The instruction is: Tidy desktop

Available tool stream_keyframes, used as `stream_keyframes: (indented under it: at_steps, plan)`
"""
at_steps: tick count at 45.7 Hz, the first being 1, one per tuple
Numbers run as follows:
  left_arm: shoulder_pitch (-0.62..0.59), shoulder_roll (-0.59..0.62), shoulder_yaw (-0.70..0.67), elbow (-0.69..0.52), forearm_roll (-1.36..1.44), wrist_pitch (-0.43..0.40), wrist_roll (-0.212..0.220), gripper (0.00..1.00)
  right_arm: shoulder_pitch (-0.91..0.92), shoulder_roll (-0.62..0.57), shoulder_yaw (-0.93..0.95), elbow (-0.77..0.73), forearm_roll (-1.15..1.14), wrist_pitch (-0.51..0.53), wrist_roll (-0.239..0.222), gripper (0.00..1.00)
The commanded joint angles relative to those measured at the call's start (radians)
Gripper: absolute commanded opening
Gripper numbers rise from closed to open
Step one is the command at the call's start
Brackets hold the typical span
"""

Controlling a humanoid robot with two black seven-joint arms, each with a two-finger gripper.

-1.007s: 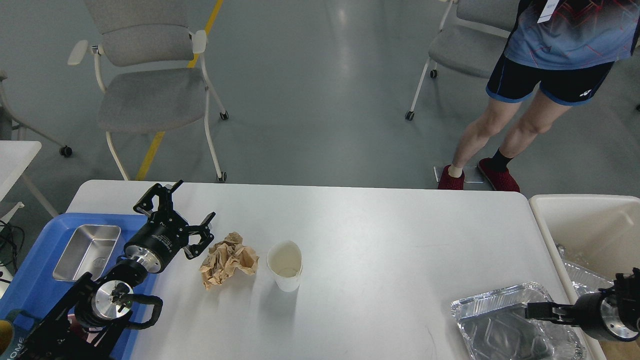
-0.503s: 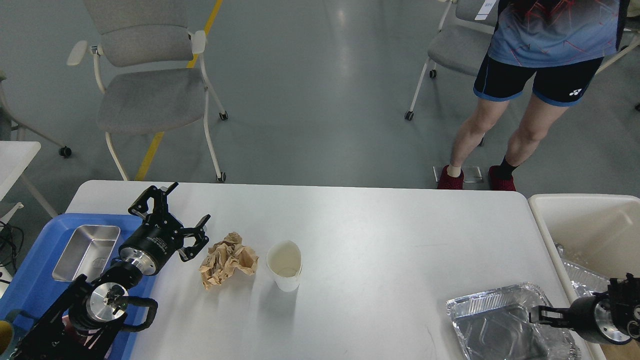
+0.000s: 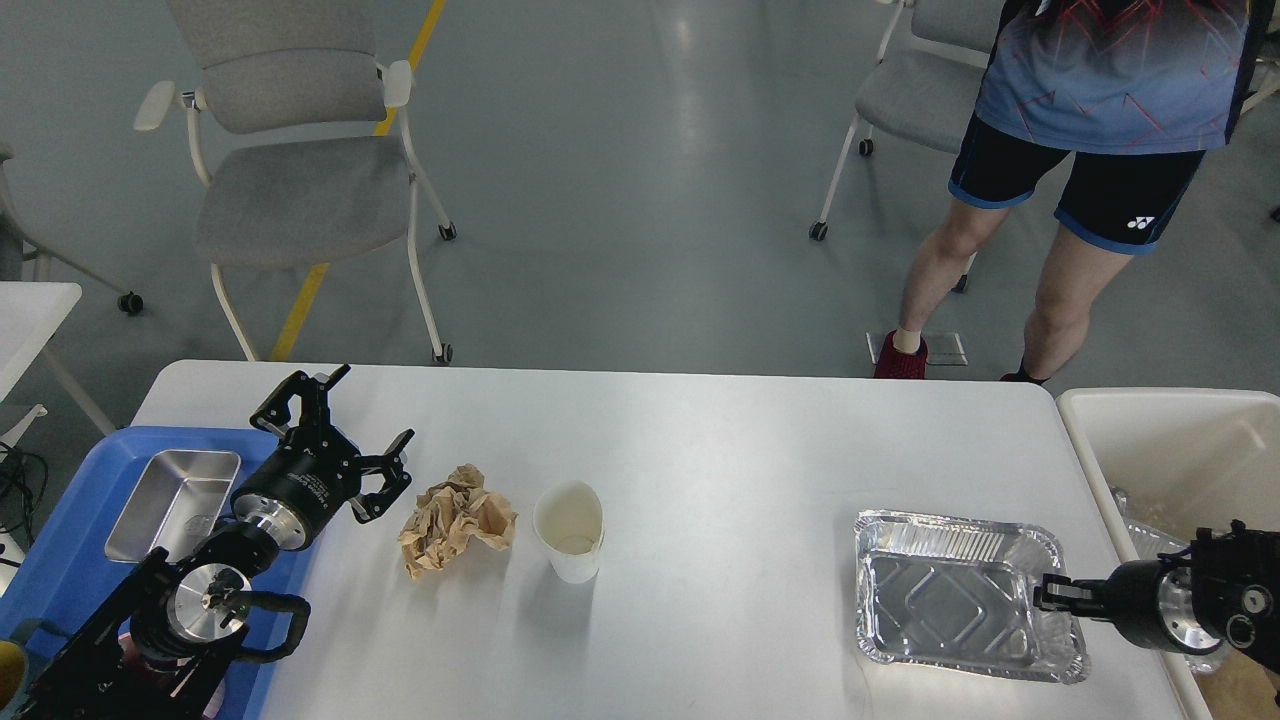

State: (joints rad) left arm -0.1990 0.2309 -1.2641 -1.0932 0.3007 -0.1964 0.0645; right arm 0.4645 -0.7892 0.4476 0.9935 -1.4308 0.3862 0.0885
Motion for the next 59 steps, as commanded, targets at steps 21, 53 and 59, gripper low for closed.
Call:
stream_keyframes:
  at_steps: [21,53,59]
  plan:
    - [-0.003,0.015,0.0,0.003,0.0,0.014,0.0,0.97,0.416,0.004,0.049,0.074,0.153,0.351,-0.203,0.0]
    - [-0.016,0.027,0.055,0.015,0.008,0.015,0.017,0.97,0.68,0.195,-0.058,-0.032,0.279,0.418,-0.312,0.0]
    - [-0.04,0.105,0.15,-0.049,0.011,0.049,0.098,0.97,0.671,0.209,-0.056,-0.032,0.279,0.411,-0.312,0.0]
